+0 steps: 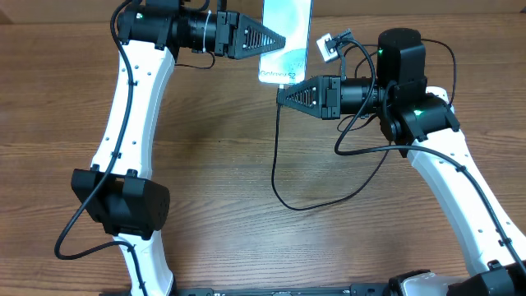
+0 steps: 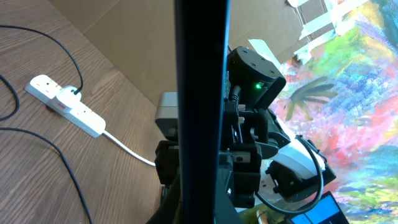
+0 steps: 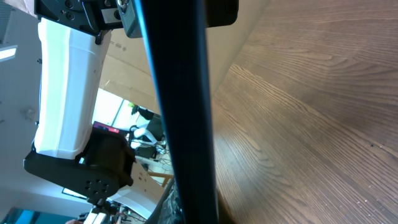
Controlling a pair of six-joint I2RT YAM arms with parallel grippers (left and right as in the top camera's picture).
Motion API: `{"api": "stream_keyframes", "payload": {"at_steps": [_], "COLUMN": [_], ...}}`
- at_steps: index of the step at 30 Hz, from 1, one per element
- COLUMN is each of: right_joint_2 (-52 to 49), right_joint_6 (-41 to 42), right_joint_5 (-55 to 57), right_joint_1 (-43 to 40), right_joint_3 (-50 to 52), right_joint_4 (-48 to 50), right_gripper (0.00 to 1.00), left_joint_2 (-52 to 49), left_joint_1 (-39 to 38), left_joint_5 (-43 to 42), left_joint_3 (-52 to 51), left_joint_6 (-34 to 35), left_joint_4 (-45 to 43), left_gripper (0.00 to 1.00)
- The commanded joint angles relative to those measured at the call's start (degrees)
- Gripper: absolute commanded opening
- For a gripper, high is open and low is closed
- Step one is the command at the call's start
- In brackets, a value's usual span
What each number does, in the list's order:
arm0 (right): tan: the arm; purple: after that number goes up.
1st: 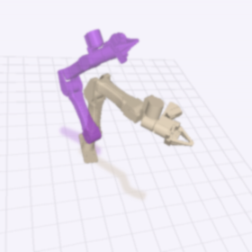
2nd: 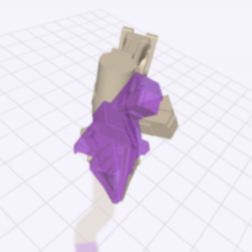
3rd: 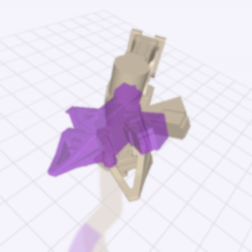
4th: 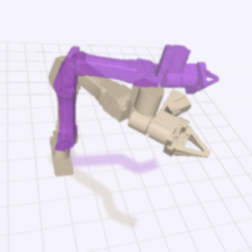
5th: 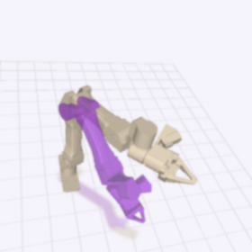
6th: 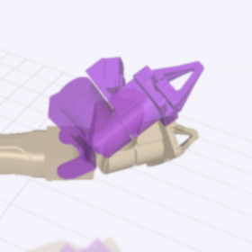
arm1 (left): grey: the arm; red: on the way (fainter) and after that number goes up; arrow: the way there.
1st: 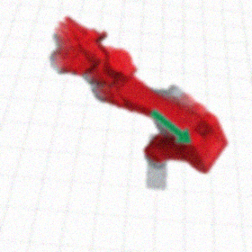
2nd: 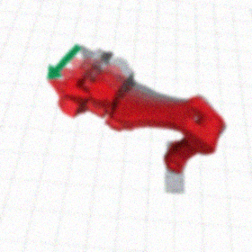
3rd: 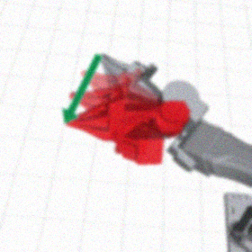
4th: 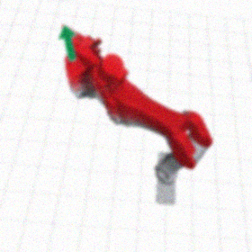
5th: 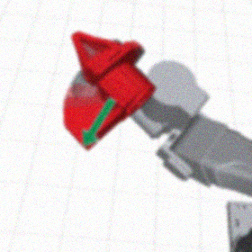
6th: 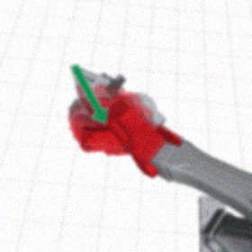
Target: Plug charger to phone and switch on socket
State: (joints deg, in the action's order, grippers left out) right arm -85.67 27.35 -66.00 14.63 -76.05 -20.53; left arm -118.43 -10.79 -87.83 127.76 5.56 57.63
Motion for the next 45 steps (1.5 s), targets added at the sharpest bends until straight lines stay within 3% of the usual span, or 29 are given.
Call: {"api": "stream_keyframes", "payload": {"at_steps": [1, 45], "right_joint_2": [0.68, 0.68], "right_joint_6": [-0.39, 0.96], "right_joint_5": [0.48, 2.51], "right_joint_1": [0.2, 0.48], "right_joint_3": [-0.96, -0.96], "right_joint_4": [2.23, 3.54], "right_gripper": [0.04, 0.04], "left_joint_2": [0.48, 0.46], "left_joint_1": [-2.43, -2.75], "left_joint_5": [-1.75, -1.79], "left_joint_3": [0.52, 0.52], "left_joint_6": [-1.36, -2.14], "left_joint_4": [0.94, 1.81], "left_gripper": [0.04, 0.04]}}
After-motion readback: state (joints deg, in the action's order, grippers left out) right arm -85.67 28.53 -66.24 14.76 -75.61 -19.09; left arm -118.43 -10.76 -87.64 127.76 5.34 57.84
